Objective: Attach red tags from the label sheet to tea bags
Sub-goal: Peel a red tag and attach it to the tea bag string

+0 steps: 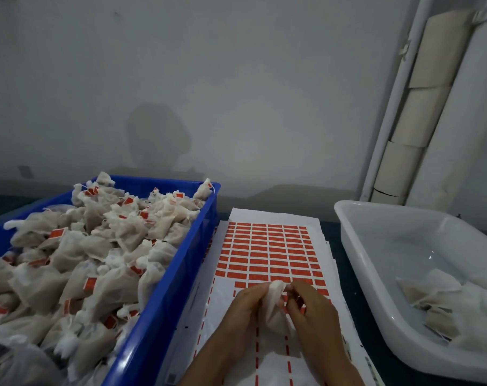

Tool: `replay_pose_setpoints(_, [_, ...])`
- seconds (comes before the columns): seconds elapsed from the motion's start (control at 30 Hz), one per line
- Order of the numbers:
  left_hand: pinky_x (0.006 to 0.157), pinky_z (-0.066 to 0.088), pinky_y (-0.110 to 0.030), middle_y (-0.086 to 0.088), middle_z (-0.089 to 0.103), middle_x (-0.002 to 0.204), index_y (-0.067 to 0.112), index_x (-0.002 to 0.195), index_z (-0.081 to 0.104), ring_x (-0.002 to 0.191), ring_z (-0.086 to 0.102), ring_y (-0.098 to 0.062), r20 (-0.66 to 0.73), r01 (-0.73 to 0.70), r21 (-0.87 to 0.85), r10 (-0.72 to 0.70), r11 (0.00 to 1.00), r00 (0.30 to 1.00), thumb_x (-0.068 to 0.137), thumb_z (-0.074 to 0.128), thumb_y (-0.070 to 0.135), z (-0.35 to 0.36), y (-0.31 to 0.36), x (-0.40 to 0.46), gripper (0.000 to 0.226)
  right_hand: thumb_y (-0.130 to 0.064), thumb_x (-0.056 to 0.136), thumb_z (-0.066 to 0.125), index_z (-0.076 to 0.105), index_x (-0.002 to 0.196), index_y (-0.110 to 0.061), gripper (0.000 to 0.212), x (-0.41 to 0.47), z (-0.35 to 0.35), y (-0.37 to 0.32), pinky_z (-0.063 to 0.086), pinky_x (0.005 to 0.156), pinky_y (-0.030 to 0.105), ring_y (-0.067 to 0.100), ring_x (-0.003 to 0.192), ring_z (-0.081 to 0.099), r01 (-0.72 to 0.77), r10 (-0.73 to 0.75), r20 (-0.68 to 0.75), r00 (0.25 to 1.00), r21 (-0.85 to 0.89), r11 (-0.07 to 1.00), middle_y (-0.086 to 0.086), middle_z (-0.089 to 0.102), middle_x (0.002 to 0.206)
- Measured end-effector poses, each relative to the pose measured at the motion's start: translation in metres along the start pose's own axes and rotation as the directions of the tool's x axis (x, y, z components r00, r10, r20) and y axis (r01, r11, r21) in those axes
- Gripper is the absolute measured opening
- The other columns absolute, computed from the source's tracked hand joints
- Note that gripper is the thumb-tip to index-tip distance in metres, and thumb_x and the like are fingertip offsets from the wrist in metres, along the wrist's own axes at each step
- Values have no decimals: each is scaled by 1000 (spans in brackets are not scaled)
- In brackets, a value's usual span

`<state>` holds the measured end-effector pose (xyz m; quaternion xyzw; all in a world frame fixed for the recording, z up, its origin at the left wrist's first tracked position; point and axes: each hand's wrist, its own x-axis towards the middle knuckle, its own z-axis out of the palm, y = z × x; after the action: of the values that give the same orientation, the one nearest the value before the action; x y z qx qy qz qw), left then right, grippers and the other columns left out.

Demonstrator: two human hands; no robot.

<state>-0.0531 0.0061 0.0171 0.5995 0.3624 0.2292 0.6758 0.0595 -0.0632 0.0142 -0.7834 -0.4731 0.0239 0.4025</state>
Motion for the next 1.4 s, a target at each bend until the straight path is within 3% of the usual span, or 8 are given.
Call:
replay_pose_setpoints(0.17, [58, 48, -8, 22, 70, 82, 44, 82, 69, 80, 67, 0, -8, -179, -4, 179, 984, 984, 72, 51, 54, 4, 3, -4, 23, -43, 86, 49, 55, 112, -30, 29, -1, -1, 0, 42, 93, 21, 5, 93, 59, -8, 9, 17, 1000, -40, 999, -12, 63, 113])
replay_pose_setpoints(0.33, [72, 55, -18, 14, 70, 94, 27, 98, 68, 93, 66, -7, 1, -232, 20, 232, 972, 973, 84, 47, 46, 7, 1, -4, 31, -45, 85, 50, 55, 114, -28, 34, 1, -5, -2, 40, 94, 17, 8, 98, 61, 29, -26, 53, 998, -74, 997, -11, 62, 115])
replay_pose_setpoints(0.53, [94, 43, -17, 21, 50, 113, 38, 107, 47, 103, 54, -5, -120, -298, 246, 334, 922, 935, 93, 46, 28, 4, 0, 0, 18, -66, 65, 17, 47, 126, -24, 80, 4, -3, -2, 29, 103, 14, 6, 113, 54, 22, -3, 197, 980, -92, 996, -12, 52, 129])
replay_pose_setpoints(0.67, [67, 51, -6, 16, 61, 102, 29, 103, 60, 89, 61, -7, -174, -280, 85, 291, 956, 941, 92, 50, 19, 3, 6, -1, 19, -84, 60, 7, 48, 124, -28, 95, 2, 1, -2, 29, 97, 8, 5, 110, 55, 43, -31, 195, 980, -54, 998, -19, 51, 124])
replay_pose_setpoints(0.77, [76, 55, -18, 10, 67, 105, 27, 102, 67, 95, 64, -13, -170, -286, 65, 293, 956, 941, 89, 56, 19, 2, 6, -1, 19, -95, 35, -12, 46, 125, -28, 126, 4, 2, 0, 31, 102, 13, 5, 111, 54, 27, -20, 229, 973, -23, 999, -22, 45, 120])
replay_pose_setpoints(0.83, [86, 53, -26, 9, 67, 106, 25, 102, 68, 99, 63, -15, -185, -269, 60, 275, 961, 943, 88, 59, 17, 2, 7, -1, 19, -93, 53, 4, 44, 126, -30, 104, 2, 0, -2, 32, 101, 13, 4, 112, 54, 30, -20, 235, 972, -37, 999, -24, 44, 124])
replay_pose_setpoints(0.93, [82, 52, -22, 7, 70, 100, 24, 93, 69, 94, 65, -15, -202, -263, 31, 264, 964, 943, 84, 63, 12, 2, 8, -1, 17, -54, 82, 37, 49, 121, -33, 46, -2, 0, -5, 33, 87, 3, 4, 105, 58, 82, -72, 160, 985, -58, 995, -17, 57, 122])
replay_pose_setpoints(1.4, [76, 54, -17, 8, 69, 89, 22, 88, 64, 85, 65, -15, -206, -309, 117, 327, 944, 922, 81, 68, 20, 5, -3, 8, 8, -32, 82, 62, 61, 95, -22, 16, -3, 0, -10, 34, 71, 1, 3, 64, 54, 125, -126, -39, 991, -45, 991, -8, 69, 93])
